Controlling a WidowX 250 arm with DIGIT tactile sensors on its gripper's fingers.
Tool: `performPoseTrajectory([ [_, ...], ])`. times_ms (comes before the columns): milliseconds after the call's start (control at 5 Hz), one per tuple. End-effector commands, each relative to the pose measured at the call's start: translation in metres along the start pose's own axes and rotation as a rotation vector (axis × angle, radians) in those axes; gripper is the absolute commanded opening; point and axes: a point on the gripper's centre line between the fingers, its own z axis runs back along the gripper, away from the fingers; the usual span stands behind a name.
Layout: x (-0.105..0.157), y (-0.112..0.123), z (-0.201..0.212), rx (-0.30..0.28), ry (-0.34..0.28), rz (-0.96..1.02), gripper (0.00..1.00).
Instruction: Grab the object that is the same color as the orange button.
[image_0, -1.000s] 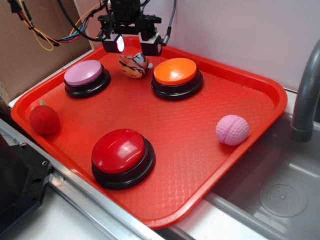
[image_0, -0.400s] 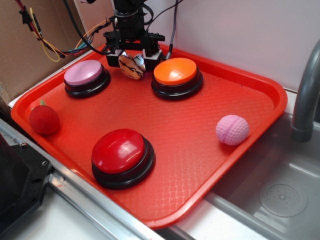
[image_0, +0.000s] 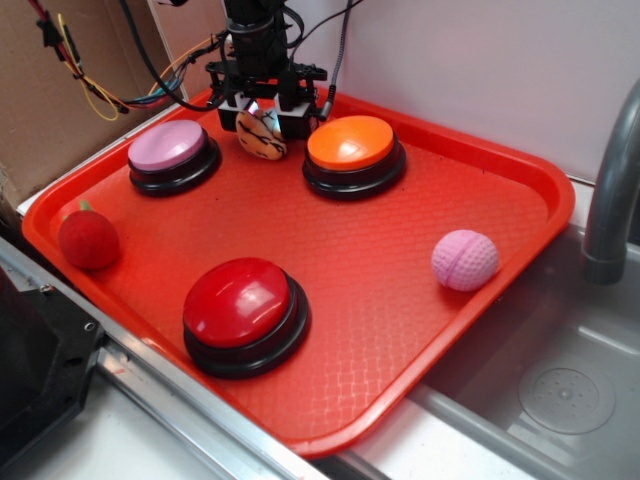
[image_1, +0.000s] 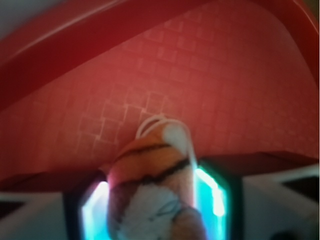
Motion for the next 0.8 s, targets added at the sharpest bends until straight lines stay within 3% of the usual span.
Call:
performPoseTrajectory([
  [0, -0.014, -0.019, 0.090, -0.041, -0.108, -0.154, 0.00],
  [200, -0.054, -0.038, 0.125, -0.139, -0.094, -0.304, 0.00],
  [400, -0.092, -0.047, 0.146, -0.195, -0.076, -0.433, 0.00],
  [600, -0.111, -0.046, 0.156, -0.212, -0.082, -0.474, 0.00],
])
